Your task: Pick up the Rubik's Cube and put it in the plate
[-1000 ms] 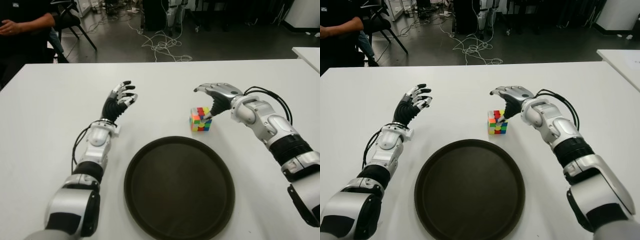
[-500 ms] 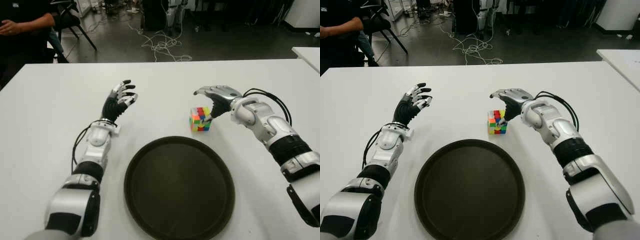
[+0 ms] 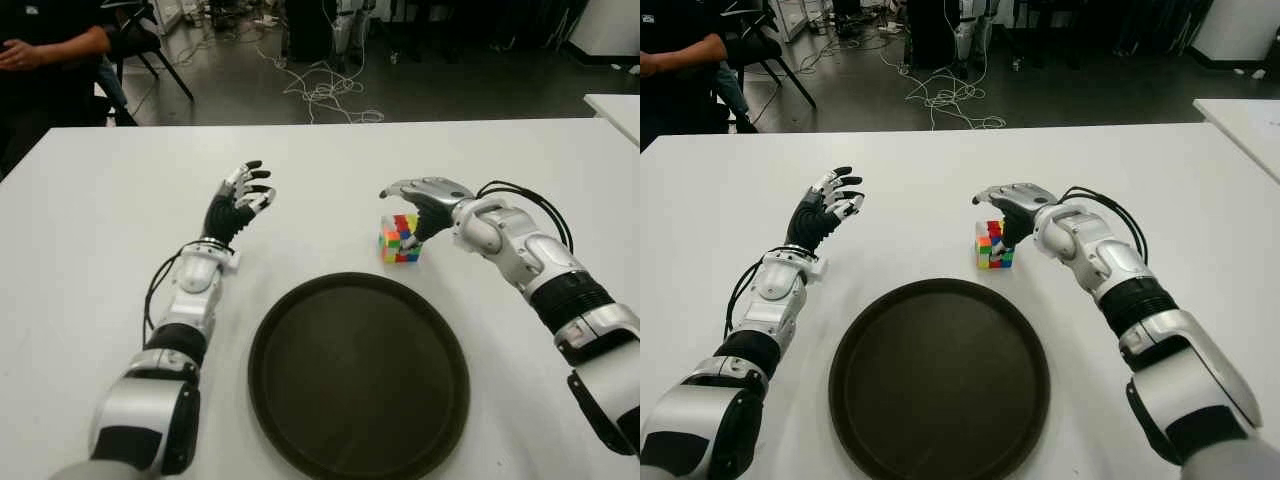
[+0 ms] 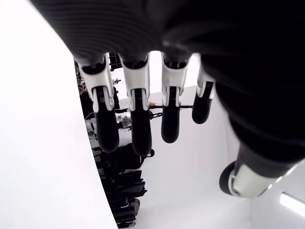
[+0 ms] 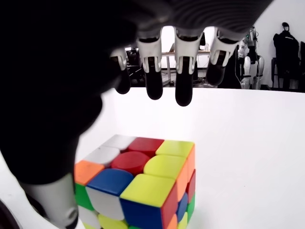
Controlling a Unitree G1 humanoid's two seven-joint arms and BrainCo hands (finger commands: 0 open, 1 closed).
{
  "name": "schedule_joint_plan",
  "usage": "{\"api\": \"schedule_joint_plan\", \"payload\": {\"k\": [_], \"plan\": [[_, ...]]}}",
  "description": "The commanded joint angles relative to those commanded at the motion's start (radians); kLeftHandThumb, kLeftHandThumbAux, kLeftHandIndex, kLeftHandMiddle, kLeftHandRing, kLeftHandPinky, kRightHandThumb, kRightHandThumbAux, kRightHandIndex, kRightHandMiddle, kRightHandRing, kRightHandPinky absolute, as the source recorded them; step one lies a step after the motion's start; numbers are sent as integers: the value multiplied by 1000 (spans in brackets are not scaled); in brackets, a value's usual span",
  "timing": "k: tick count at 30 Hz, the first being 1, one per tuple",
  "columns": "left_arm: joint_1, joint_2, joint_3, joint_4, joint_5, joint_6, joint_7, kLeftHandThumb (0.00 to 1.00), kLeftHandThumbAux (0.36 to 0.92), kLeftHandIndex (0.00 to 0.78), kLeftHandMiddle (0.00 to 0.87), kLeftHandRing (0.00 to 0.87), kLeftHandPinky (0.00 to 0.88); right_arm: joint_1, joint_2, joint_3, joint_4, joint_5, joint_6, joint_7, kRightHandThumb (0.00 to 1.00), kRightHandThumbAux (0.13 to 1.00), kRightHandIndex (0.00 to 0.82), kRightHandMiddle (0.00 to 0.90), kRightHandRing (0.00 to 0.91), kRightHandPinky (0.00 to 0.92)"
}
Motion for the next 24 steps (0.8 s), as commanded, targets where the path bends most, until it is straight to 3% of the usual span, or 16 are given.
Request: {"api": "schedule_joint_plan", "payload": {"k": [12, 24], "plan": [[2, -4, -2, -8, 4, 6, 18, 131, 660, 175, 246, 276, 336, -14, 19, 44, 62, -16, -6, 10, 0, 760, 111, 115, 111, 90], [8, -5, -2, -21, -1, 18, 12, 139, 648, 176, 238, 281, 342, -33, 82, 88, 184, -33, 13, -17, 0, 767, 103, 94, 94, 86]]}}
